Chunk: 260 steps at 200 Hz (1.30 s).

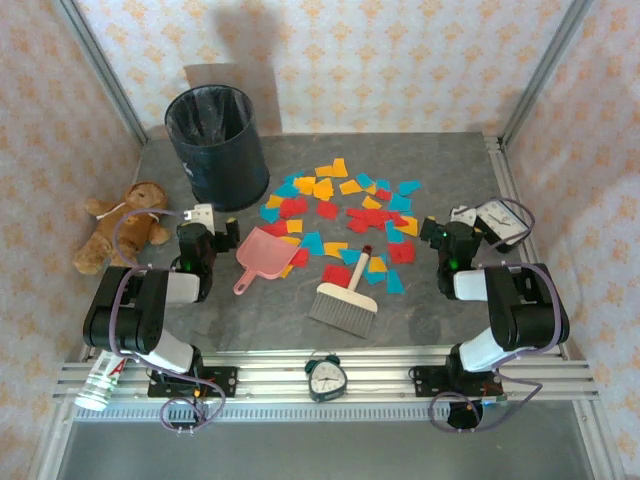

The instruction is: Sweep away the paper scraps from the table

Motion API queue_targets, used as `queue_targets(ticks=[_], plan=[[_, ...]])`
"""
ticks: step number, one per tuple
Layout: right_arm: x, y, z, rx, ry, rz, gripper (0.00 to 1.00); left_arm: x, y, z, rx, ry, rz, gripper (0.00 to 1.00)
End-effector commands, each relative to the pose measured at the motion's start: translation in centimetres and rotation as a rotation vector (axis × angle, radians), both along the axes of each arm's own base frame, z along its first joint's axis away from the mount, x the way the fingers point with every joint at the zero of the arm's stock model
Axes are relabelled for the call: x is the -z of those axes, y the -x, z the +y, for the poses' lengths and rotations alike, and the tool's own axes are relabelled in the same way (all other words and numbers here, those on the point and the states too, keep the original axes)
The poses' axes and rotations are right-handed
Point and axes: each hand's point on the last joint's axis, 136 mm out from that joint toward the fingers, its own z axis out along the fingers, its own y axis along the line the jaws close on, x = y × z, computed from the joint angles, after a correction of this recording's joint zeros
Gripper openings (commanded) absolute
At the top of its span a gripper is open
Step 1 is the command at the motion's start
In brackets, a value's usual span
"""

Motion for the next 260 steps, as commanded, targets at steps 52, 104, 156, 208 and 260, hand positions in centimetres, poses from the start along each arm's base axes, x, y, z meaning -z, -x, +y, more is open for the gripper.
queue_targets(ticks=[52,104,156,208,260], plan=[[-0.7,-0.5,-0.6,0.033,-0.003,-0.023,0.99,-0.8,-0.6,-0.2,0.011,-0.023,-0.019,1.00],[-0.8,-0.5,-0.6,0.033,-0.003,-0.025,0.99,-0.8,-0.6,-0.1,0.004,-0.023,-0.017,1.00],[-0.8,-0.4,-0.6,0.033,-0.004,-0.023,0.99,-0.8,-0.6,0.0,0.002,-0.023,-0.017,1.00],[-2.8,0.6,-2.1,0.135,0.001,-0.040,0.99,-2.5,1.2,1.5,-0.098,-0.022,-0.111,1.00],[-5.0,1.2,-2.4,0.184,-0.056,0.066,0.99,-5.7,4.3,3.9,-0.286,0.052,-0.069,1.00]])
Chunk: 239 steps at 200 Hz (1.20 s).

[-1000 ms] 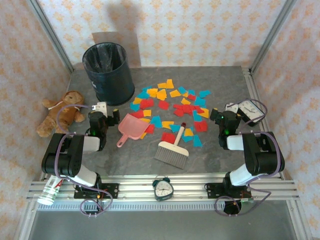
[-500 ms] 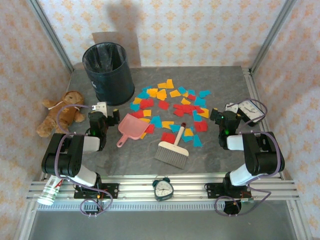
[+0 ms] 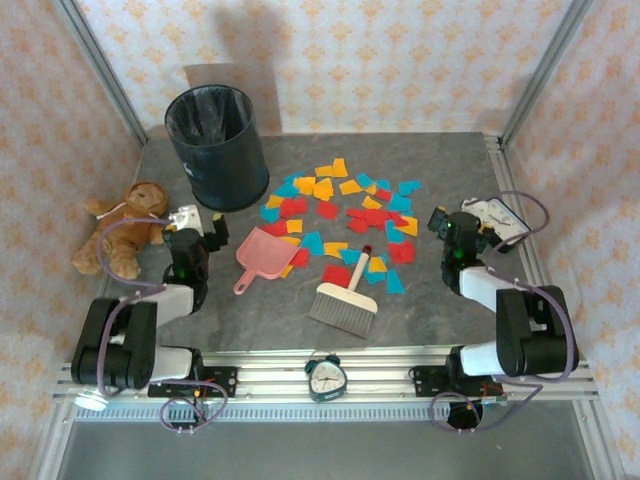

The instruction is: Sweep away the paper scraps from the table

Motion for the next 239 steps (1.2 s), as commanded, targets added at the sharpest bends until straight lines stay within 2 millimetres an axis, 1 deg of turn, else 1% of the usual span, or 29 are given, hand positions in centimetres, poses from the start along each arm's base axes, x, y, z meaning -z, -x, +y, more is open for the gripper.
queue_targets(ticks=[1,10,15,21,28,35,41,45,65,94,106,121,128,161,173,182,209,225,239], plan=[[-0.7,0.9,-0.6,0.056,-0.038,0.084,0.99,-0.9,1.6,1.2,-0.113,0.072,0.052,1.00],[-1.2,1.1,-0.2,0.037,-0.059,0.113,0.99,-1.5,1.8,0.6,-0.089,0.102,0.093,1.00],[-1.3,1.2,0.1,0.025,-0.074,0.124,0.99,-1.4,2.1,0.2,-0.074,0.108,0.137,1.00],[-1.5,1.4,0.6,0.001,-0.097,0.132,0.99,-1.8,2.3,0.0,-0.077,0.135,0.163,1.00],[-1.7,1.7,1.3,-0.029,-0.124,0.142,0.99,-1.8,2.8,-0.4,-0.075,0.168,0.205,1.00],[-1.9,2.0,1.9,-0.060,-0.153,0.143,0.99,-1.9,3.0,-1.1,-0.053,0.203,0.235,1.00],[-1.5,2.2,2.4,-0.079,-0.178,0.161,0.99,-1.9,3.2,-2.0,-0.023,0.233,0.263,1.00],[-2.3,2.5,2.8,-0.093,-0.198,0.142,0.99,-1.9,3.4,-2.6,-0.006,0.252,0.284,1.00],[-2.5,3.8,3.9,-0.126,-0.276,0.173,1.00,-2.0,4.1,-5.7,0.058,0.315,0.362,1.00],[-2.5,5.6,5.2,-0.171,-0.342,0.218,0.99,-2.0,4.9,-11.3,0.189,0.325,0.462,0.99],[-2.4,6.3,5.6,-0.184,-0.364,0.234,1.00,-1.7,5.2,-13.1,0.225,0.319,0.503,0.97],[-2.2,7.0,6.2,-0.211,-0.386,0.255,0.99,-1.5,5.3,-16.0,0.295,0.302,0.539,0.95],[-2.0,7.4,6.3,-0.215,-0.395,0.267,1.00,-1.4,5.4,-17.5,0.330,0.280,0.563,0.94],[-1.2,8.7,6.9,-0.231,-0.421,0.300,0.99,-0.7,5.4,-23.2,0.436,0.108,0.664,0.88],[-1.0,8.9,6.5,-0.212,-0.413,0.301,0.99,0.0,5.5,-25.5,0.495,0.059,0.709,0.87],[-0.8,9.1,6.2,-0.195,-0.403,0.306,0.99,0.1,5.4,-27.1,0.530,0.027,0.733,0.83],[-0.7,9.3,5.7,-0.170,-0.386,0.320,0.99,0.9,5.6,-31.5,0.614,-0.060,0.794,0.78],[-0.6,9.4,5.6,-0.161,-0.382,0.323,0.99,1.3,5.9,-34.3,0.664,-0.079,0.811,0.74],[-0.5,9.4,5.5,-0.154,-0.380,0.328,0.99,1.9,6.1,-36.1,0.695,-0.081,0.830,0.70]])
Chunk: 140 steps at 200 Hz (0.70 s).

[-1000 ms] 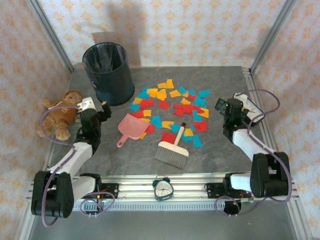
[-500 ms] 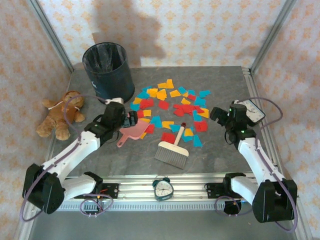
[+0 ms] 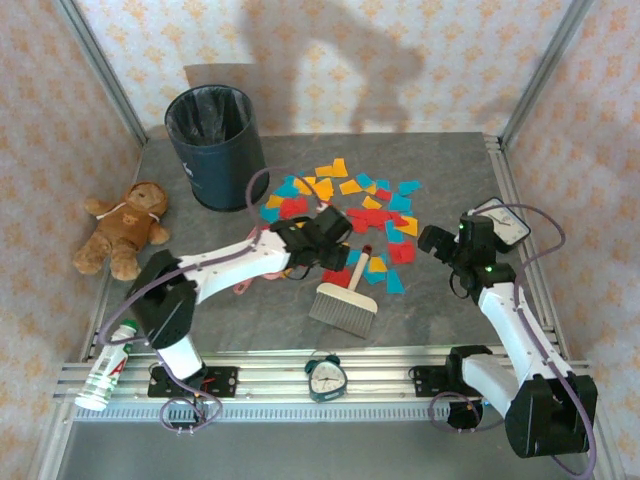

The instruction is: Sweep away the paper scraps from the table

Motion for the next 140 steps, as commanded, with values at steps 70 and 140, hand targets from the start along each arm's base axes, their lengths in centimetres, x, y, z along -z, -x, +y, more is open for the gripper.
queue_targets(ticks=[70,140], plan=[[0.7,1.0,-1.0,0.050,0.036,0.040,0.99,5.1,1.7,-5.3,0.111,-0.105,0.151,0.50],[0.8,1.1,-1.0,0.050,0.033,0.043,0.99,8.0,2.6,-6.5,0.147,-0.116,0.218,0.45]])
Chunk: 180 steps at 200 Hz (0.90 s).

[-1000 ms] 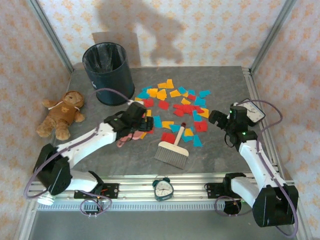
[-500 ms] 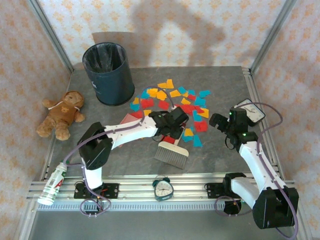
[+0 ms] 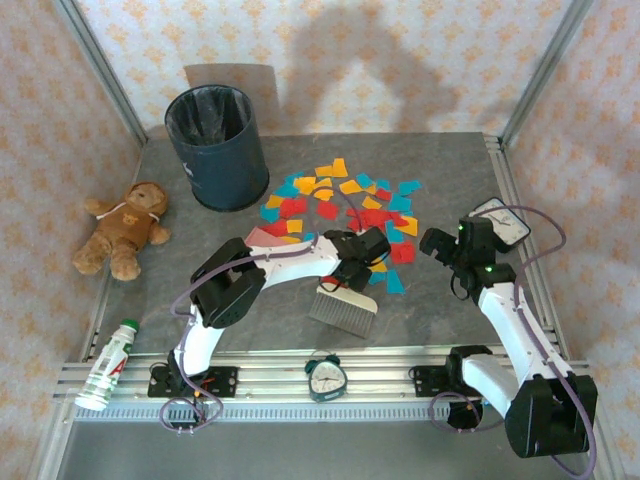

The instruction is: Sweep away the paper scraps from the table

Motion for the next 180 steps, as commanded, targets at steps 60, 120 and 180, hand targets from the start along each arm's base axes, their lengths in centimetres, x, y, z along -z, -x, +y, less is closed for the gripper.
queue_targets(ticks=[60,120,180], plan=[[0.4,0.5,-0.5,0.027,0.014,0.015,0.99,1.4,0.7,-0.7,0.017,-0.029,0.051,0.40],[0.5,0.5,-0.2,0.018,0.000,0.032,1.00,1.7,0.7,-0.6,0.010,-0.047,0.045,0.22],[-0.8,-0.7,3.5,-0.112,-0.161,0.032,0.92,-3.5,-0.3,-1.6,0.063,0.093,-0.097,0.20]])
